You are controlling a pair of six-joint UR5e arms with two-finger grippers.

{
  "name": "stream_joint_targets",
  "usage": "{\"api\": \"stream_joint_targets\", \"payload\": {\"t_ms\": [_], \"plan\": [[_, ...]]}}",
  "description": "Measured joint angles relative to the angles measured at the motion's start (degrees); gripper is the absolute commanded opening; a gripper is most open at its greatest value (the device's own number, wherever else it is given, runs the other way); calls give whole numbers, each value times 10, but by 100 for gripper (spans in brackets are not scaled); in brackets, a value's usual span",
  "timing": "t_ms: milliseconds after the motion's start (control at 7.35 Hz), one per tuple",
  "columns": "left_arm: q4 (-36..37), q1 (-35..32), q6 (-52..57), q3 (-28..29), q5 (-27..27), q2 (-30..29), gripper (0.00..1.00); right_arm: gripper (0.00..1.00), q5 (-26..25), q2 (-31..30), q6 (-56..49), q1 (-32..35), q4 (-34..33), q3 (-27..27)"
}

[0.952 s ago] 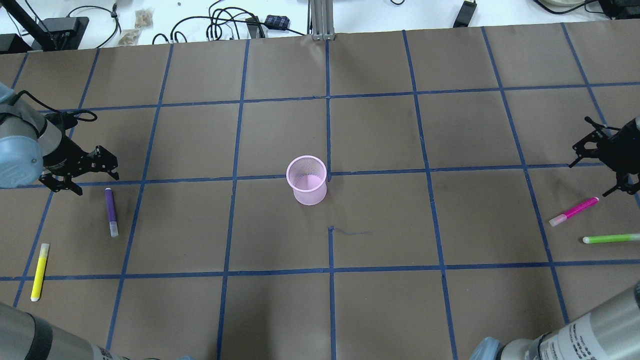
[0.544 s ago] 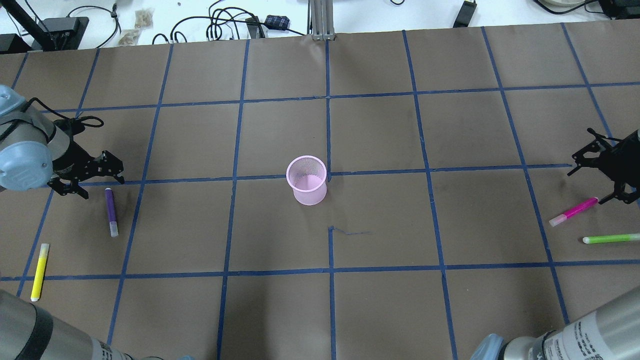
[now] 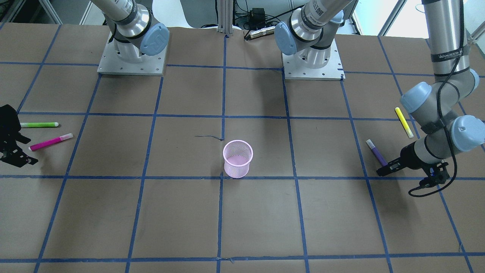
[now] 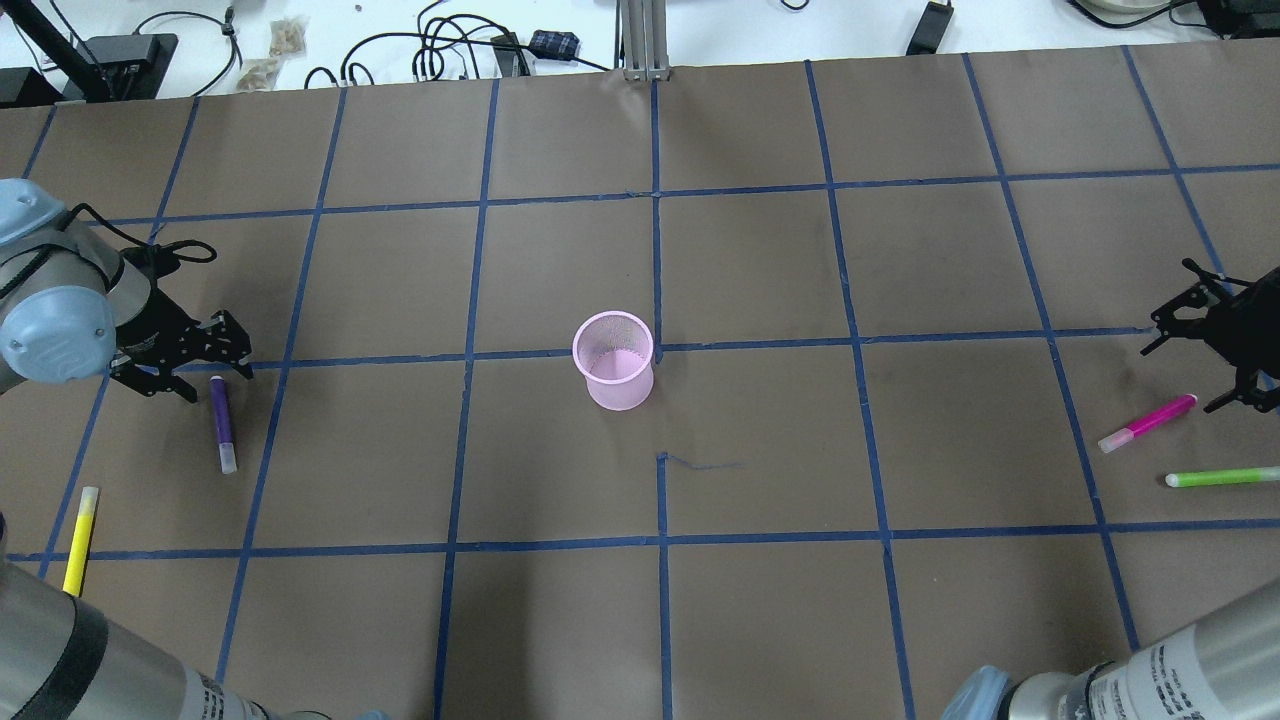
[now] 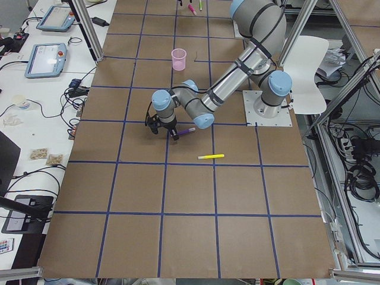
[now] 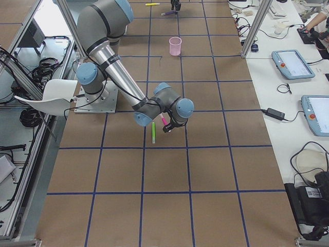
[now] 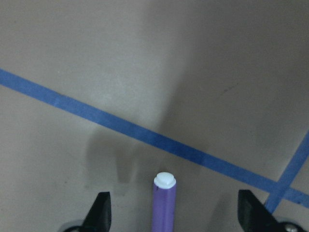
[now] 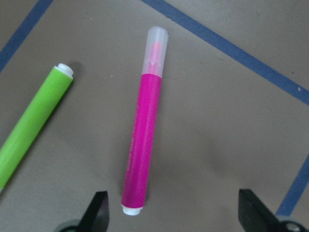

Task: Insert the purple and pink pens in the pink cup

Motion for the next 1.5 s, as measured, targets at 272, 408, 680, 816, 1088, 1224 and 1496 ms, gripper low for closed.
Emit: {"api": "stream_joint_targets", "payload": {"t_ms": [272, 408, 680, 816, 1088, 1224, 1496], "plan": [[0, 0, 1, 1, 0, 0, 16, 86, 0, -1, -1, -8, -2, 10], [0, 0, 2, 1, -2, 0, 0, 73, 1, -1, -1, -16, -2, 15], [1, 0, 2, 1, -7, 0, 0, 33, 3, -2, 0, -24, -5, 25], [1, 0, 1, 2, -8, 2, 0, 22, 4, -3, 0, -25, -5, 26], [2, -9, -4, 22, -7, 14, 0, 15, 7, -9, 0, -25, -5, 27], [-1, -18, -6, 44, -4, 20, 0, 12, 8, -12, 0, -25, -5, 26], [-5, -27, -6, 71, 0, 27, 0, 10, 9, -17, 2, -25, -4, 23]]}}
